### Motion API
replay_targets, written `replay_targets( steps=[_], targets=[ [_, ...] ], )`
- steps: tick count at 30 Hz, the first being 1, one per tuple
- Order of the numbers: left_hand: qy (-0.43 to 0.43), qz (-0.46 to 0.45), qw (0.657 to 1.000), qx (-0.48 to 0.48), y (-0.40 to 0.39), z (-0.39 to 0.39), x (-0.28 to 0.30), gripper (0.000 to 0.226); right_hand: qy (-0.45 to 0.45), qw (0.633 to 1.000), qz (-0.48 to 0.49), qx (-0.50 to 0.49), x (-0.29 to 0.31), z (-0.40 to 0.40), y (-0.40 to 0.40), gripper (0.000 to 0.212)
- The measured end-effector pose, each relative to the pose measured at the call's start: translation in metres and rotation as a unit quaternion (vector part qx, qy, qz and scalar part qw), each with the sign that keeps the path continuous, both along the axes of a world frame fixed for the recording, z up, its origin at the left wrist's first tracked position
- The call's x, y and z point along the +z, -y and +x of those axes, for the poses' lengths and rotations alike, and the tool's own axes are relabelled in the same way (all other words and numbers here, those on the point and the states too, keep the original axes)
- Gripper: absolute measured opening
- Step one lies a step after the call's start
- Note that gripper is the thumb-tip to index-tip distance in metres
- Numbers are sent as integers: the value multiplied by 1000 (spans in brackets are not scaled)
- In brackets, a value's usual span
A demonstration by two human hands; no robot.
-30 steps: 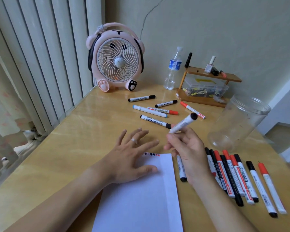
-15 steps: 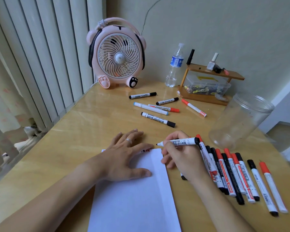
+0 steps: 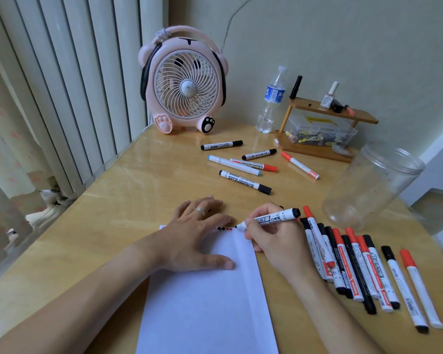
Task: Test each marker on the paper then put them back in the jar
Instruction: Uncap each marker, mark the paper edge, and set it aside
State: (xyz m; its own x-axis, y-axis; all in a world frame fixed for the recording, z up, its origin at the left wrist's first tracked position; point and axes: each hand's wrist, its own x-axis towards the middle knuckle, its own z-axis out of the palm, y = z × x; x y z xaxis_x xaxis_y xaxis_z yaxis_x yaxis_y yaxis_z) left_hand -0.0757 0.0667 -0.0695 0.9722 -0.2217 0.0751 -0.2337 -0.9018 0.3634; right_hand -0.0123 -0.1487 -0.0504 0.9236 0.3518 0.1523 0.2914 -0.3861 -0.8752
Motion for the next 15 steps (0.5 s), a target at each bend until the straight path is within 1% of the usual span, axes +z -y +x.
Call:
replay_targets(
  steps=[4,7,10,13,15],
  targets=[
    [22,-17,1000,1,0,0,-1,74,8,1000,-12,-2,-3,2,1,25],
    [21,-16,1000,0,-1,0,0,72,17,1000,-18,-4,-6,3,2,27],
    [1,24,1000,-11,-1,-1,1,74,24,1000,-14,-9,-6,3,2,29],
    [-31,81,996,-18,0,-1,0,85,21,1000,-13,-12,-4,2,1,29],
    [-45,91,995,-19,1,-1,0,87,20,1000,-13,-13,-4,1,1,29]
  ],
)
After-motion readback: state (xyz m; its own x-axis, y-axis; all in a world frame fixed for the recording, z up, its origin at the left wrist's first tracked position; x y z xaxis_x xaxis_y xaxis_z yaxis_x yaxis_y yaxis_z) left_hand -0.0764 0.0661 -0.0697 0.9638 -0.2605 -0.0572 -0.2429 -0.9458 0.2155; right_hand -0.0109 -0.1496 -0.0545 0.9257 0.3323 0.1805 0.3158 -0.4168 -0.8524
